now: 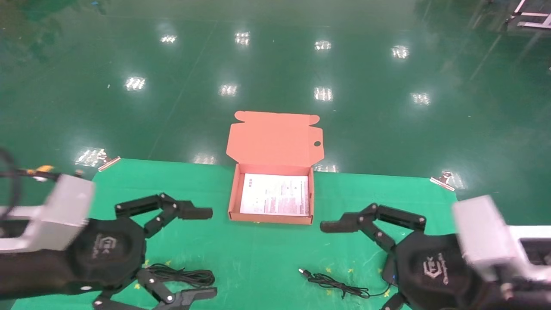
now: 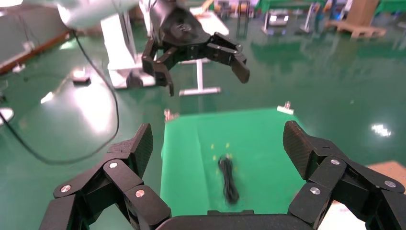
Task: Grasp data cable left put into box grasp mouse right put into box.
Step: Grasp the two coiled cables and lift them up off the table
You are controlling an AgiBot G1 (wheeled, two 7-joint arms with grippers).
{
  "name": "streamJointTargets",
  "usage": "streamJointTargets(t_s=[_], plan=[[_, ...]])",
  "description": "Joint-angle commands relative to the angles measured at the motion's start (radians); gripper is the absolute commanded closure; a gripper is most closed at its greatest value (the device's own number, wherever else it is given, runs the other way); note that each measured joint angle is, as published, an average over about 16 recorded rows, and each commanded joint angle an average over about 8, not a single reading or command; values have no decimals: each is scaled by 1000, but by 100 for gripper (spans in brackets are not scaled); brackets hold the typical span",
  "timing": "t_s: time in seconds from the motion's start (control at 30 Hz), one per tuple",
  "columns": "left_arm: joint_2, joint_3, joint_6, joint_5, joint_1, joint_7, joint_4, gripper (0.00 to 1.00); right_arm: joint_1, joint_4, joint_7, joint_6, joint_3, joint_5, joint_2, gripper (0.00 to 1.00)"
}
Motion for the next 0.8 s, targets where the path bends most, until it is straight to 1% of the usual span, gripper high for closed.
streamJointTargets(t_s=[0.03, 0.13, 0.23, 0.37, 0.5, 0.63, 0.8], plan=[[-3, 17, -8, 41, -13, -14, -6, 0, 23, 14, 8, -8, -17, -47, 5, 0], [6, 53, -1, 117, -53, -36, -9, 0, 98, 25, 11, -33, -80, -152, -9, 0], [21, 92, 15, 203, -103, -55, -11, 0, 178, 30, 2, -50, -165, -256, -30, 0], [49, 152, 46, 329, -174, -67, -15, 0, 283, 34, -35, -58, -305, -391, -65, 0], [83, 226, 75, 479, -244, -43, -24, 0, 373, 37, -76, -54, -453, -518, -105, 0], [118, 305, 78, 628, -291, -6, -32, 0, 433, 39, -93, -43, -575, -627, -145, 0], [163, 385, 43, 788, -303, 4, -36, 0, 464, 40, -75, -19, -681, -751, -196, 0]])
